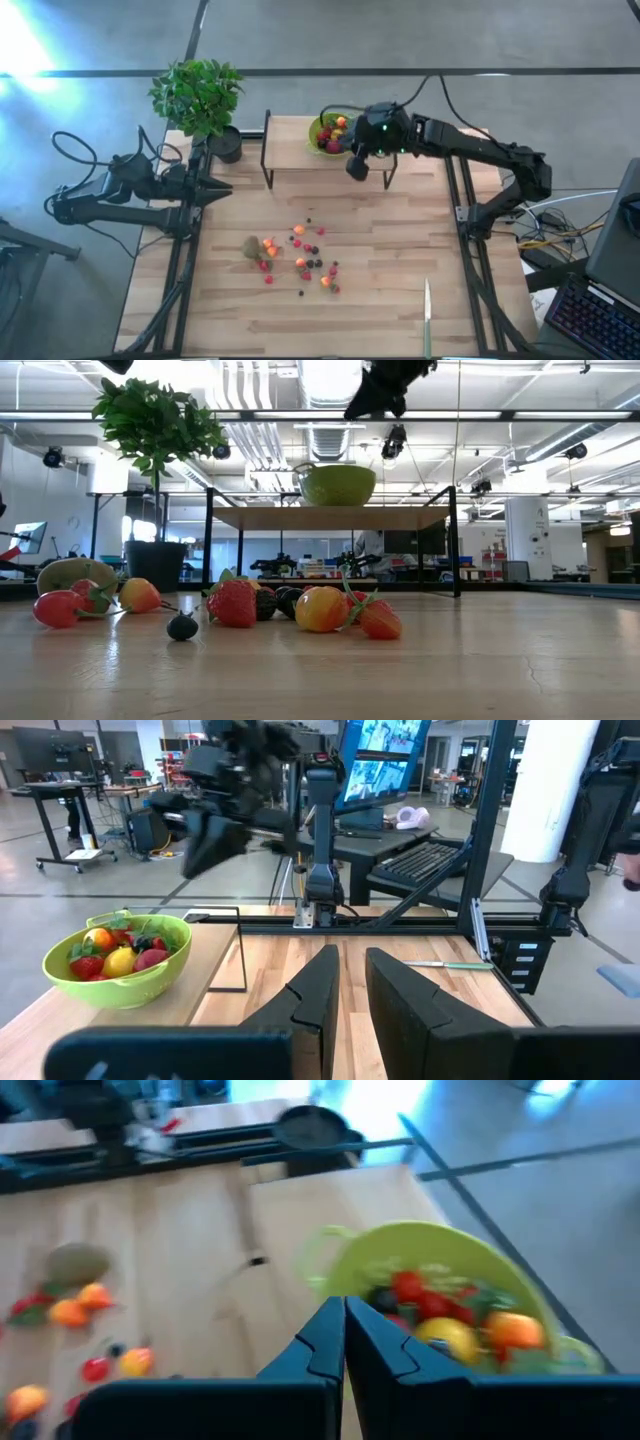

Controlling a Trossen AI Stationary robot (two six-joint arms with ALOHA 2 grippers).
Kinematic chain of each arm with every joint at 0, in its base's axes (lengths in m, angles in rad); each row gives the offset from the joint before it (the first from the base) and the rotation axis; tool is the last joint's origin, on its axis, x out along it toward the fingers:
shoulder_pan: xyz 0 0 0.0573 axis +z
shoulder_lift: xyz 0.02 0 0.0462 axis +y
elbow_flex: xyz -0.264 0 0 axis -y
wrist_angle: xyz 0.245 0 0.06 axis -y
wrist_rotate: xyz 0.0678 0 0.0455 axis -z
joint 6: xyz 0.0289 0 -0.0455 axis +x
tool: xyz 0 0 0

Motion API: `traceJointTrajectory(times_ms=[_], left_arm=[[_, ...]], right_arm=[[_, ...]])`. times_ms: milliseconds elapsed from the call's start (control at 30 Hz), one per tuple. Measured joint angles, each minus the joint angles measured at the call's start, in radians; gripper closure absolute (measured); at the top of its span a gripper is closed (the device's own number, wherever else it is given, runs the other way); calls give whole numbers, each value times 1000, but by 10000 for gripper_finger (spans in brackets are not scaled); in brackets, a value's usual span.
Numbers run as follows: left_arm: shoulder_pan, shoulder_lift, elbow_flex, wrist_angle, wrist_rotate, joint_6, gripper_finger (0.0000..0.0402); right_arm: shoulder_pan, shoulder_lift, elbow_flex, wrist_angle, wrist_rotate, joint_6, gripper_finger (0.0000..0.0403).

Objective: Pick & Place Fruit
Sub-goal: Put the red strawberry into the green strainer bowl on the shelf

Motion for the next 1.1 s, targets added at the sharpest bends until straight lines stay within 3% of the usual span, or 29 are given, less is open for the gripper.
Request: traceJointTrajectory(times_ms=[333, 633, 1100], left_arm=[[0, 0, 0, 0, 0, 0, 339], [1, 0, 0, 0, 0, 0, 339], [1, 0, 0, 0, 0, 0, 339]], right_arm=[[-141, 44, -65, 88, -153, 38, 394], [-188, 159, -18, 121, -160, 5, 394], [-222, 190, -11, 95, -208, 11, 394]])
